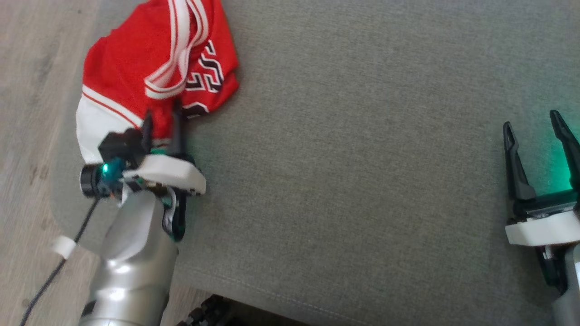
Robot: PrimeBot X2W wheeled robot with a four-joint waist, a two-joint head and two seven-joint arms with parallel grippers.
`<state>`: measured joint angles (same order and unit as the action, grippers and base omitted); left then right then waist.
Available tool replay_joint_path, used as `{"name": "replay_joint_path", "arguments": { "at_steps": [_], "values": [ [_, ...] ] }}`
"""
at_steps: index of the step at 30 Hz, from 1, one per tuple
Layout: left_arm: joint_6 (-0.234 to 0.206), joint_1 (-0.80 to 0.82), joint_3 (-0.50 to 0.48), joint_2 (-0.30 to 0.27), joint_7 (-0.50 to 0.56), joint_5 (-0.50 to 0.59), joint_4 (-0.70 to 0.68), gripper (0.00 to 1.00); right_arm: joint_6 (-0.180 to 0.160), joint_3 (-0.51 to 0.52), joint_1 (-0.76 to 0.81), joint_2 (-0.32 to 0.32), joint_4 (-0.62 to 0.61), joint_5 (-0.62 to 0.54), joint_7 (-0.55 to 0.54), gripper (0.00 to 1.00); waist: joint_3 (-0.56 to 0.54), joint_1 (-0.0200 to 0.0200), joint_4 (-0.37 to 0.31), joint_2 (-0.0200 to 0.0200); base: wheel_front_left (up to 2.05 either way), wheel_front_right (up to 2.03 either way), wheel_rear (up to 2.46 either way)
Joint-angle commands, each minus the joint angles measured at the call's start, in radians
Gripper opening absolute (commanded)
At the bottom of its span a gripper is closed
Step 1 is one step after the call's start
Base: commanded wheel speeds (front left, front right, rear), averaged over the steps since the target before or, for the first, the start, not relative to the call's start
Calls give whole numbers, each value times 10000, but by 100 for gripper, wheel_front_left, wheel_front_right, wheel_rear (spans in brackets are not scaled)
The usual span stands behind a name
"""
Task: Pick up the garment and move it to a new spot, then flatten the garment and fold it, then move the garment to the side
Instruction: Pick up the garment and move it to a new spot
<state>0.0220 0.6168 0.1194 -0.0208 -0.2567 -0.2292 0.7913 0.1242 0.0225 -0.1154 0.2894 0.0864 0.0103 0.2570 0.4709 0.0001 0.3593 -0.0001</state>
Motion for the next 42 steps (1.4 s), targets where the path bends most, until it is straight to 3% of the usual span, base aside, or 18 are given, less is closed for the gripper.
{"name": "replay_joint_path", "arguments": {
  "at_steps": [1, 5, 10, 16, 23, 27, 34, 42],
  "values": [
    [86, 245, -381, -295, -51, -42, -322, 0, 65, -192, 52, 106, -148, -2, 47, 100, 54, -1, -63, 1, 0, 0, 0],
    [268, 206, -576, -334, -51, 305, -1357, 0, 65, -207, 23, -35, -10, 17, 47, 100, -226, -1, -134, 1, 0, 0, 0],
    [353, 33, -672, -580, -51, 1061, -3267, 0, 65, -342, 75, -556, 181, 66, 47, 100, -1331, -1, -440, 1, 0, 0, 0],
    [894, 576, -88, -1192, -51, 1485, -4954, 0, 65, -651, 396, -1556, 354, 147, 47, 100, -3283, -1, -1732, 1, 0, 0, 0],
    [1066, 1694, 1004, -1576, 227, 1091, -5582, 0, 65, -865, 665, -2123, 323, 303, 47, 100, -4255, -1, -3743, 1, 0, 0, 0],
    [1081, 2159, 1795, -1428, 371, 798, -5601, 0, 65, -843, 833, -2278, 360, 383, 47, 100, -4318, -1, -4742, 1, 0, 0, 0],
    [1084, 2577, 2809, -1099, 168, 718, -4691, 0, 65, -1077, 750, -2371, 347, 507, 47, 100, -3696, -1, -5876, 1, 0, 0, 0],
    [1086, 1551, 4122, -578, -42, 852, -2497, 0, 65, -1363, 300, -2389, 378, 946, 47, 100, -2433, -1, -6544, 1, 0, 0, 0]
  ]
}}
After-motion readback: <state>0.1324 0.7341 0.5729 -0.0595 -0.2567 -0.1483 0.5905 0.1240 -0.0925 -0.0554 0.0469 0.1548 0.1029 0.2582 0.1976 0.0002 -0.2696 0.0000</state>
